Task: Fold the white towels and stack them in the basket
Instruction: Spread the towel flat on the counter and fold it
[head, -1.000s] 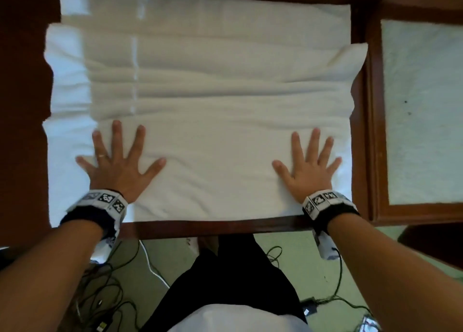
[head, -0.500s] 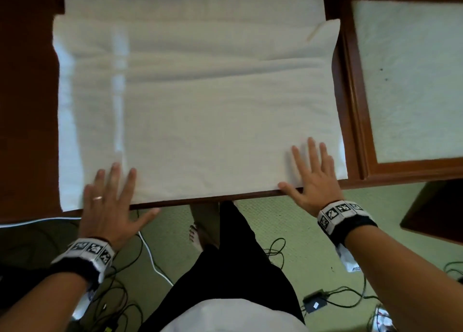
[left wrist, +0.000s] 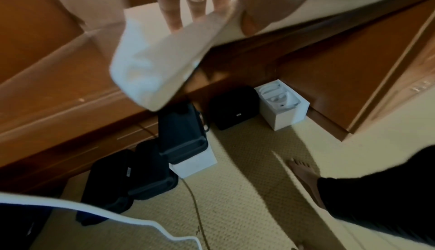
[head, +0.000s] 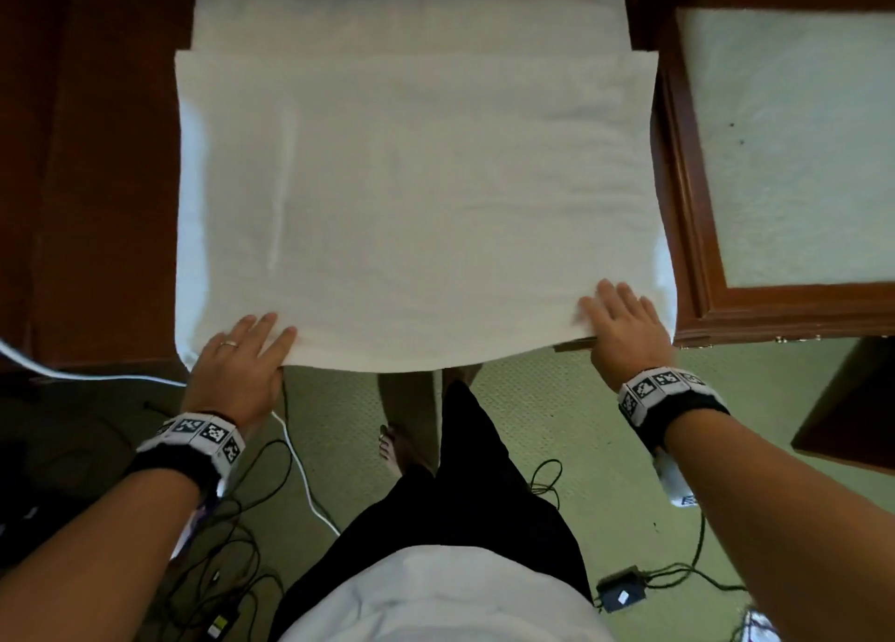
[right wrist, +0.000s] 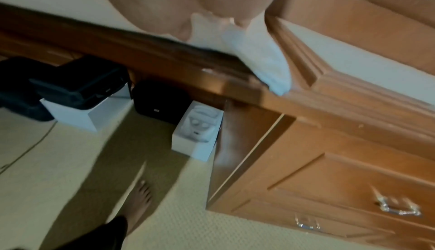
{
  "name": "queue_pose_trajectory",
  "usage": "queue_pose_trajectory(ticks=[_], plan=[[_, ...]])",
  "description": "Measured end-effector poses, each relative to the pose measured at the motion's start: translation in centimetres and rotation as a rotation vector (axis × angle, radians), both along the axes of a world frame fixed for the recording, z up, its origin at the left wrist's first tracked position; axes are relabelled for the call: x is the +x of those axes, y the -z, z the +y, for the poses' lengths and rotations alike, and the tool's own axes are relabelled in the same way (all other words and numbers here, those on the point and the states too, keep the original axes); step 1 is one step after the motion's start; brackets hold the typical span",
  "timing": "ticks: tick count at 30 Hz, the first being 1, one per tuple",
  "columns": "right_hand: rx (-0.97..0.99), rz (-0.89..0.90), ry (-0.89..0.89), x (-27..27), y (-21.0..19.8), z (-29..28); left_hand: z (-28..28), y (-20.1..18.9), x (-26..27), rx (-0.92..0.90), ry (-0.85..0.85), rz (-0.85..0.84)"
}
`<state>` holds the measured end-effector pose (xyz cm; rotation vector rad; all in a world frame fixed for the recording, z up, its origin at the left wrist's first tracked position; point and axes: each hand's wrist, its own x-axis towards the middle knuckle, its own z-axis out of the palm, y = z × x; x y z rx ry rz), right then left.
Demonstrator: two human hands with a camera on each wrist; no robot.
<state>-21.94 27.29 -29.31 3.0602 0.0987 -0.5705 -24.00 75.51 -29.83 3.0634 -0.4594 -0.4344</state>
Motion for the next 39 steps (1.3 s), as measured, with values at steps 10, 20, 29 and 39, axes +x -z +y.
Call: queue_pose_trajectory(ticks=[10,20,29,39], plan=[[-0.145,0.417,0.112,2.0,-5.4,-0.6,2.0,-5.5,4.0,0.071,-0.373,0.545],[-0.186,0.156,0.165,8.7,-10.6,-0.7,3.9,-8.8,11.2,-0.092,-0.486,0.333],[-0.136,0.036,0.162,20.6,-11.3,-0.3,3.9,-9.5,21.4,-0.056,-0.480,0.196],[-0.120,-0.008,0.116,28.1,-5.3,-1.2,2.6,-5.1,27.8,-0.004,-0.476,0.105]])
